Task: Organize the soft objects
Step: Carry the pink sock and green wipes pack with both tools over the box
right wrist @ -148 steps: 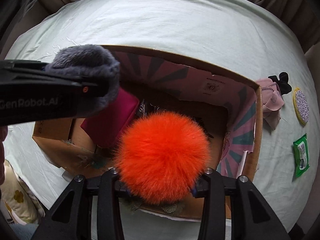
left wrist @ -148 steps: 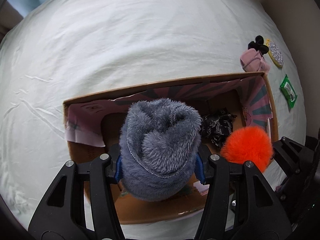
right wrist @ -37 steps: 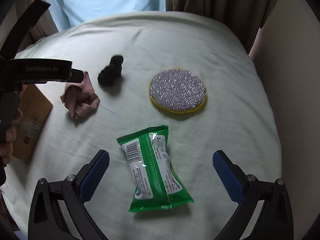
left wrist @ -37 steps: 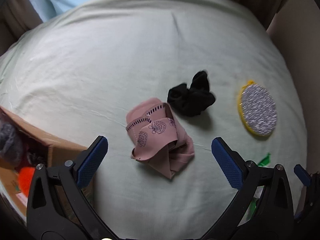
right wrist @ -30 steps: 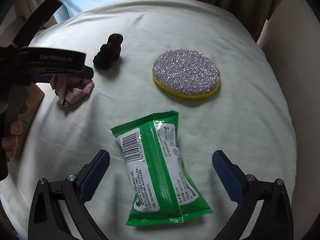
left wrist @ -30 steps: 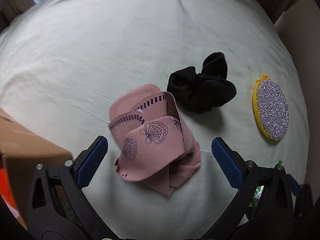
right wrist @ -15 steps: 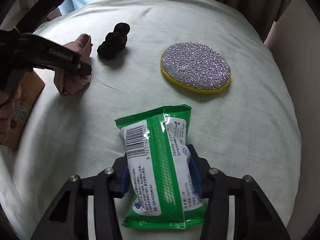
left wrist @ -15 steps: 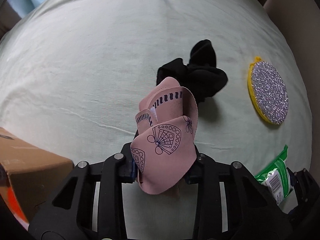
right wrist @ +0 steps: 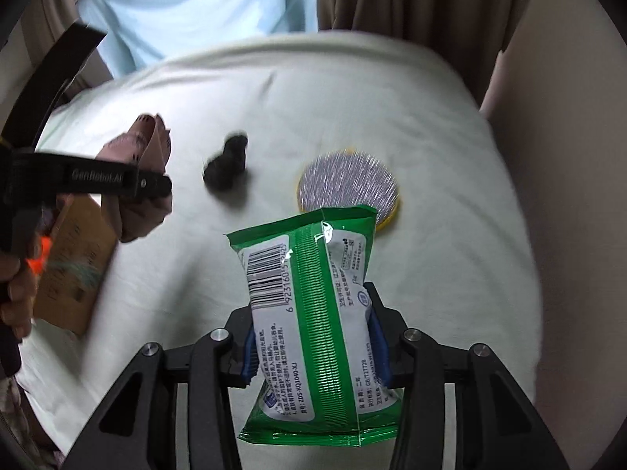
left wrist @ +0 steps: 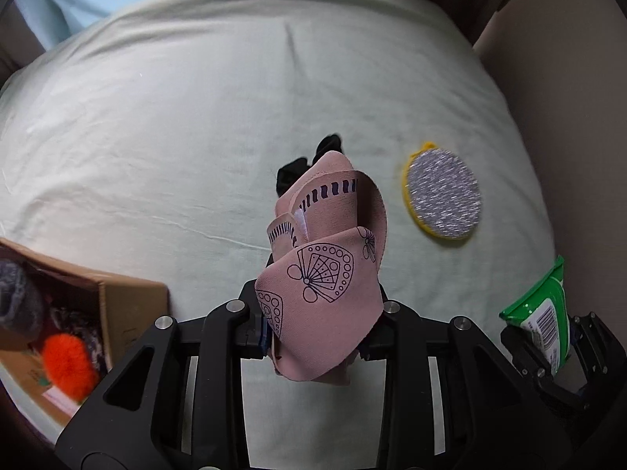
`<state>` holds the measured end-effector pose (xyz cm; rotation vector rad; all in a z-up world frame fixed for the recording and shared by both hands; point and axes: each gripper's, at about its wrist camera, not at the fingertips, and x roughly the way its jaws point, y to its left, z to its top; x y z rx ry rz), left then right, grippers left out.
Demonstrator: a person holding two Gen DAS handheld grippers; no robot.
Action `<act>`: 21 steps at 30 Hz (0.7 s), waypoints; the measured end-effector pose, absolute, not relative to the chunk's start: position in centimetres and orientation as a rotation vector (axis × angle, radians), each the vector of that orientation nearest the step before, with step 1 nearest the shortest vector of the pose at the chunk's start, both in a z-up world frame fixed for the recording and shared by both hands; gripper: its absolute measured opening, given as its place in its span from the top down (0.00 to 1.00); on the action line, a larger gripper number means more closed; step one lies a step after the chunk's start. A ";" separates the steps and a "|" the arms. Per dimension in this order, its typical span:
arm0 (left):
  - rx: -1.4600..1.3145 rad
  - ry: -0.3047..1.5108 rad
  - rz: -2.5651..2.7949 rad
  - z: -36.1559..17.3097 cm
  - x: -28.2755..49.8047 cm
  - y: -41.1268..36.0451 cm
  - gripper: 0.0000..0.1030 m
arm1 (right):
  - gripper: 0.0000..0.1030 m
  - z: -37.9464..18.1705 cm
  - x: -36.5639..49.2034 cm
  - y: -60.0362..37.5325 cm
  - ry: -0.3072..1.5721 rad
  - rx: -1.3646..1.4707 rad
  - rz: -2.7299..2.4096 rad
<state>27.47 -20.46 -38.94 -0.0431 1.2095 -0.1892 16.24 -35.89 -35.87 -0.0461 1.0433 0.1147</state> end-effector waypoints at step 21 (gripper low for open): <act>-0.053 1.026 -0.295 -18.9 15.1 -13.3 0.73 | 0.60 -14.6 9.2 -28.9 0.839 0.097 0.081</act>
